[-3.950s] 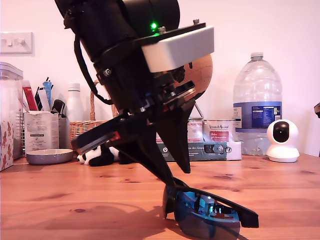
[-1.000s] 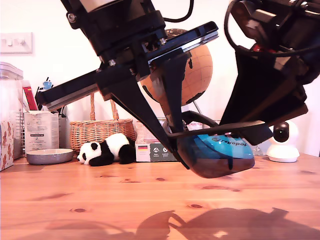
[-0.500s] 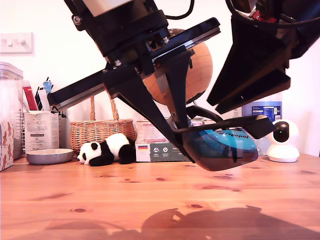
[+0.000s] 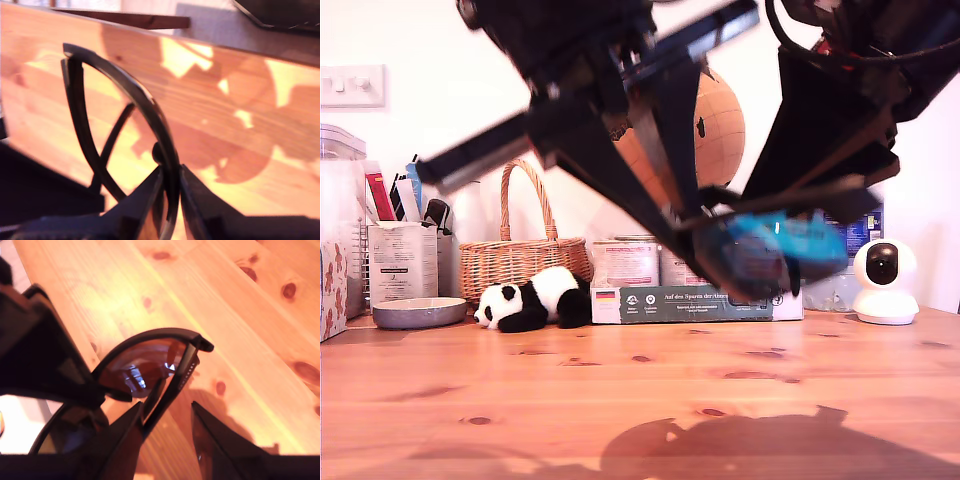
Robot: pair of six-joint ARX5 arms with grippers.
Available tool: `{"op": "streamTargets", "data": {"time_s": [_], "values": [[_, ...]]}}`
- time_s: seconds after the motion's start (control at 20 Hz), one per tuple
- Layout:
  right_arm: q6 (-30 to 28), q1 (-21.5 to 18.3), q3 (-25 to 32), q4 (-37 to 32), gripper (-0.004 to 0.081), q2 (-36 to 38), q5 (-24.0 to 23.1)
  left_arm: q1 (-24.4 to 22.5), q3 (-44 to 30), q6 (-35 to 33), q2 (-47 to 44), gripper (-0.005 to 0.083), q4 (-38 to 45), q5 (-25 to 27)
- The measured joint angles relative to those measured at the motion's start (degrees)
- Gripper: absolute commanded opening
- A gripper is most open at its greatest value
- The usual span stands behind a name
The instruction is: Pick up the sunglasses and open them, then place them back on the table
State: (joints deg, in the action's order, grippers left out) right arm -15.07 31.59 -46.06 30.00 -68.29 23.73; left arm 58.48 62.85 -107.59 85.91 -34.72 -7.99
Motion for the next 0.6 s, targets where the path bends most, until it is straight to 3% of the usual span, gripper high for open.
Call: {"op": "streamTargets", "data": {"time_s": [0.6], "values": [[3.1, 0.4, 0.0, -0.9, 0.0267, 0.0, -14.6, 0.8, 0.0, 0.0, -0.1, -0.0019, 0.0, -0.5]]}}
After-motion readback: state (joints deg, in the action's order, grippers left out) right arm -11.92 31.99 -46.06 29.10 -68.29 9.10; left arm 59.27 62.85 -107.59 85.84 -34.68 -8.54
